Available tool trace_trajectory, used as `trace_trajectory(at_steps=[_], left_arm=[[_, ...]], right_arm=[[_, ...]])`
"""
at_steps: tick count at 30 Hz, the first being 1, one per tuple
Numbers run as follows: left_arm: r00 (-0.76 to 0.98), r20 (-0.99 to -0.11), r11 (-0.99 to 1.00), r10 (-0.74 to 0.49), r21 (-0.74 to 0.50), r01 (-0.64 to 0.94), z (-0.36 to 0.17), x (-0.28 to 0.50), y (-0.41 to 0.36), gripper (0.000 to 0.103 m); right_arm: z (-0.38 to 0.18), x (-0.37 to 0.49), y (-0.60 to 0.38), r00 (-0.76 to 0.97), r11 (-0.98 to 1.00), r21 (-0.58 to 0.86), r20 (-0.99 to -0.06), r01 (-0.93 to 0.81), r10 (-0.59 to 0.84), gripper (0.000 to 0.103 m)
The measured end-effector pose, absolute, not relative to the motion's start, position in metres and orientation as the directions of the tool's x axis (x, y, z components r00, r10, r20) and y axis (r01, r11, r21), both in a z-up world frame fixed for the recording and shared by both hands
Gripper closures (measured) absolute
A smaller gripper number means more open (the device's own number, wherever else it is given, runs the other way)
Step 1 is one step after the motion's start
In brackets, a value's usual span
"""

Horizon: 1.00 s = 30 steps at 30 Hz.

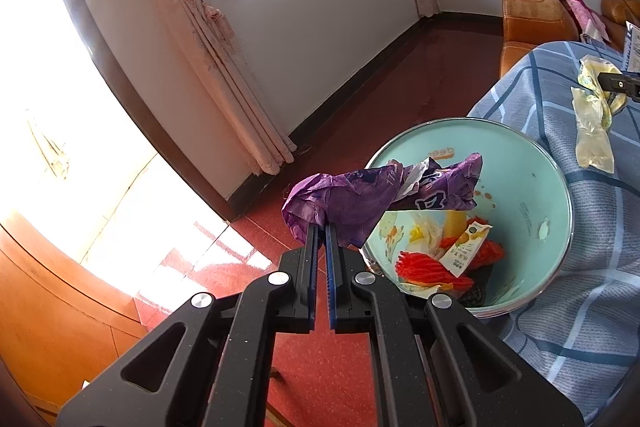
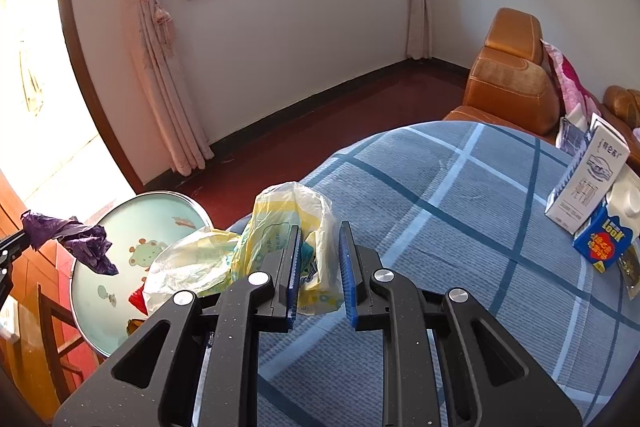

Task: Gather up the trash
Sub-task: 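Carry the purple wrapper and yellow bag over the green bin with both grippers, then open both grippers to drop the purple wrapper and yellow bag into the bin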

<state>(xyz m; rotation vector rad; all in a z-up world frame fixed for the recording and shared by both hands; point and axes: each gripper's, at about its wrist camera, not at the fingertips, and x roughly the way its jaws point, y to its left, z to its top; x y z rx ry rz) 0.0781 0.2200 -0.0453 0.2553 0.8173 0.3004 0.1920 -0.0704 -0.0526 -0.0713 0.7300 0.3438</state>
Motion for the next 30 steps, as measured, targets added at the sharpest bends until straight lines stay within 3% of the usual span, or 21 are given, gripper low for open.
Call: trace_trajectory(at_steps=[30], left_arm=[[0.657,-0.671,0.935,0.344,0.311,-0.172,-0.043,0.079,0.224,0.098]], right_arm=[[-0.053,0.193,-0.036,0.660,0.913,0.067,-0.670,-0.402,0.339,0.081]])
